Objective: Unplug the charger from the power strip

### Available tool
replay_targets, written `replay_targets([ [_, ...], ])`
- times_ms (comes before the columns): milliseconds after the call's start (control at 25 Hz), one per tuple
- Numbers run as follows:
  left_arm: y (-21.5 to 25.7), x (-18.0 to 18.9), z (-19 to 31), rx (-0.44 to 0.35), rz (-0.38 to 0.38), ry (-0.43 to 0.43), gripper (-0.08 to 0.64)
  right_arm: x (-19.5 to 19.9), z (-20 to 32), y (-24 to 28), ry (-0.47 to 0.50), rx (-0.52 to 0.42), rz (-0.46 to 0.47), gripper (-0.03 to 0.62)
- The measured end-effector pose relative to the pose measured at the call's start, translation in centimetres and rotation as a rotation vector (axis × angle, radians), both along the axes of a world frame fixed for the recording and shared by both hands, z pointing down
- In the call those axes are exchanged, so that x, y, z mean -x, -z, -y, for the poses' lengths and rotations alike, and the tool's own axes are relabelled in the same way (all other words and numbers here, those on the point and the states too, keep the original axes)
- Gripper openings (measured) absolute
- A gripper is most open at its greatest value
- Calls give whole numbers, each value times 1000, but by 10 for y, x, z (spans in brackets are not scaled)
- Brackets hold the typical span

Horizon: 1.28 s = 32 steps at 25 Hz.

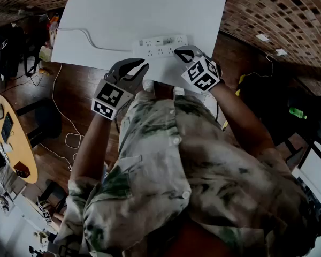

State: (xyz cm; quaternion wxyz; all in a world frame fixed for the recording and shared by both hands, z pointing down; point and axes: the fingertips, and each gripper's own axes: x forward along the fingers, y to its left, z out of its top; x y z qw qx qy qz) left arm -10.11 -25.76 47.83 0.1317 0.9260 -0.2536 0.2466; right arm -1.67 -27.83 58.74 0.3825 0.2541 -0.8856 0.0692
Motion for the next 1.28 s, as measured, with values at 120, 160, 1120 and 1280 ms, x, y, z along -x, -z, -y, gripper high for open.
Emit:
replay_targets([
  [120,-20,-3,31,-14,70,-80,115,8,18,-16,-8,20,-38,6],
  [160,-27,-4,40,-16,90,-105,118,11,23,-21,-6,25,-50,6],
  [1120,-133,-57,71,-15,293,-509,104,11,32,-41,-197,225,-114,5],
  [1280,-134,-58,70,-6,301,-519,104,11,32,-44,-217,248,-136,6],
])
